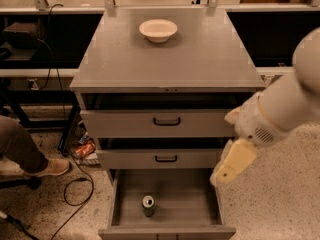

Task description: Pick green can from bottom drawer and place on counter

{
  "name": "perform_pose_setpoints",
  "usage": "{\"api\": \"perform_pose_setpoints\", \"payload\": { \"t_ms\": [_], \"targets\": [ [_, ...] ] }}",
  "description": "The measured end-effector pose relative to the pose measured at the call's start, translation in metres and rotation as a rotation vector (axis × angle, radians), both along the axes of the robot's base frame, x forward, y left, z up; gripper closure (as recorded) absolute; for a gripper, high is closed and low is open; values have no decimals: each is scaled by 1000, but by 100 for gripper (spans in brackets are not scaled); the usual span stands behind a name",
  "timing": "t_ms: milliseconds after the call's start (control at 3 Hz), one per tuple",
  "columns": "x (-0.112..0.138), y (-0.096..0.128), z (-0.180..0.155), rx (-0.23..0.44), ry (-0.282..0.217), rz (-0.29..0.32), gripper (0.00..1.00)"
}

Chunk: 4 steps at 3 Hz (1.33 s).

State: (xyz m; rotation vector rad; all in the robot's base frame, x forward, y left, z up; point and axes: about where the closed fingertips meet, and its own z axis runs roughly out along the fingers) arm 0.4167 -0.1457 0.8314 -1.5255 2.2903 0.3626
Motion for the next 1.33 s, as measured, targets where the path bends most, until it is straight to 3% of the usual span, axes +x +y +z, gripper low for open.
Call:
{"api": "perform_pose_setpoints", "payload": {
  "t_ms": [333, 1000, 1333],
  "targets": [
    [-22, 54, -95, 207, 88, -60, 0],
    [-21, 59, -105, 239, 93, -41, 0],
    [-10, 75, -147, 308, 86, -3, 0]
  ]
}}
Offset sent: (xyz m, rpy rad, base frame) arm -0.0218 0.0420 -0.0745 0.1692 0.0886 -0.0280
